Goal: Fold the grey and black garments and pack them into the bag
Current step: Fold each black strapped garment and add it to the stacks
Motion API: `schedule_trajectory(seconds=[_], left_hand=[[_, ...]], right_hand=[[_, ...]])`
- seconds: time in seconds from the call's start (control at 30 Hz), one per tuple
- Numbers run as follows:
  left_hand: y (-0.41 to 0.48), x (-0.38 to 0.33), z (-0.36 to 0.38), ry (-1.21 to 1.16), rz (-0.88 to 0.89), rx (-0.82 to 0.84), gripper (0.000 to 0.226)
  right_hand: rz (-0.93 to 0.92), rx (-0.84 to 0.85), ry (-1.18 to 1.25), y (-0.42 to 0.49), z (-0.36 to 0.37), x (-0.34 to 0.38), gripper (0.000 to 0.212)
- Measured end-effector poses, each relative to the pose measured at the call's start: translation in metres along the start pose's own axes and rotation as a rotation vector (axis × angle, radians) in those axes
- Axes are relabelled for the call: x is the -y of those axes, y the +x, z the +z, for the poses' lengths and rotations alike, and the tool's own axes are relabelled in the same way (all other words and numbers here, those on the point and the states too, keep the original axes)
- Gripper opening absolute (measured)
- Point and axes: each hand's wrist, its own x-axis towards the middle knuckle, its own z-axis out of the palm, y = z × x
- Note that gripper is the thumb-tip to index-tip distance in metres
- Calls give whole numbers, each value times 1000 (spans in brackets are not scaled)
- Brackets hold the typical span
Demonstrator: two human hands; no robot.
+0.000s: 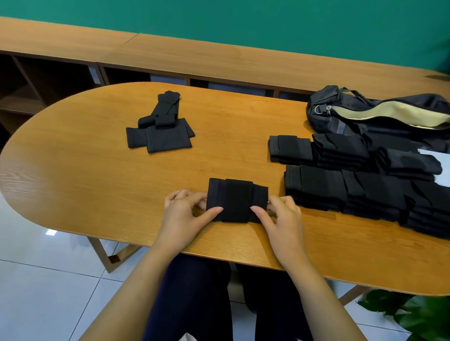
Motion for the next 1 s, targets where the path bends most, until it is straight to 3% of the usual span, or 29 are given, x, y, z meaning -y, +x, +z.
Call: schedule_trajectory(seconds=[0.13,0.3,0.5,0.7,0.83,0.93,1.0], left_hand=[[0,-2,-1,-3,-11,9,60],[-1,-3,0,24,-6,5,70],[0,-2,-1,71,81,30,51],[2,-2,-2,107,142,174,64],[2,-1,-1,172,156,167,49],[2,-2,0,169,125,104,48],[2,-2,0,152,82,61,44]], right_hand=[[23,-10,18,1,2,-2,52],[-51,-56,10,3,2,0,58],[-223,-90,-118,-1,0,3,34],[-142,13,-219,2,-2,10,43],[-127,37,-148,-1,-5,15,43],[-254,9,-99,-3,-5,14,28],[-380,42,-147,-4,-4,10,30]])
